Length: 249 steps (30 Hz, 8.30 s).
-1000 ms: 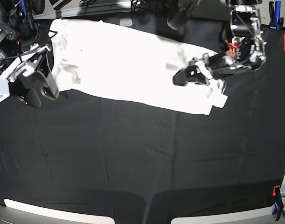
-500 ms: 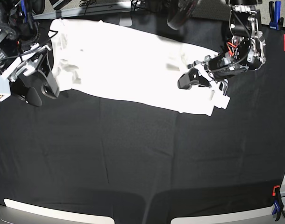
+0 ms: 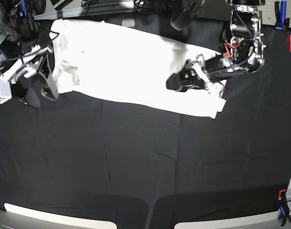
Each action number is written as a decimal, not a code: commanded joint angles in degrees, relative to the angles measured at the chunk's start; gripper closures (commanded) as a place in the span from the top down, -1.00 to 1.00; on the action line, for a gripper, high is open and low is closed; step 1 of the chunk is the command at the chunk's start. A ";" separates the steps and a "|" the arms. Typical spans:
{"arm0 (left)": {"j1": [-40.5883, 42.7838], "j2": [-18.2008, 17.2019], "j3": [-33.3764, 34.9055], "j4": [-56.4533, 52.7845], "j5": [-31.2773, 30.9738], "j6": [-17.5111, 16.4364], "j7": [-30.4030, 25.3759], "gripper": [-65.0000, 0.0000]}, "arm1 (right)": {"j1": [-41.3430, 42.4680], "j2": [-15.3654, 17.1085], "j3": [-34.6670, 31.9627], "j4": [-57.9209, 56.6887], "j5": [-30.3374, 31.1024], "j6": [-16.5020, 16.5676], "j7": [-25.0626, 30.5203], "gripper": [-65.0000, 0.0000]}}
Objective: Layout the t-shirt on the table in an organized manner, then fold the t-shirt properly
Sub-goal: 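Hold the strip end with the left gripper while the right gripper repositions, then lift the strip end with the right gripper and fold it toward the left gripper, then release the shirt and raise both grippers above the folded bundle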
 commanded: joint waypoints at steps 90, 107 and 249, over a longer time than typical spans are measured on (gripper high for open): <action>-1.97 0.00 4.59 3.56 -10.95 -1.99 -0.24 -0.39 | 25.51 10.73 -8.79 -53.94 10.91 0.32 -11.15 -1.00; -1.77 0.00 4.59 3.93 -10.95 -2.01 -0.24 -0.39 | 36.81 8.85 -15.50 -53.94 1.44 0.32 -11.19 -1.00; -0.70 -6.82 4.55 26.91 51.23 28.26 -5.25 -0.39 | 21.53 -12.59 -28.50 -15.85 -18.49 -0.94 -8.28 -0.26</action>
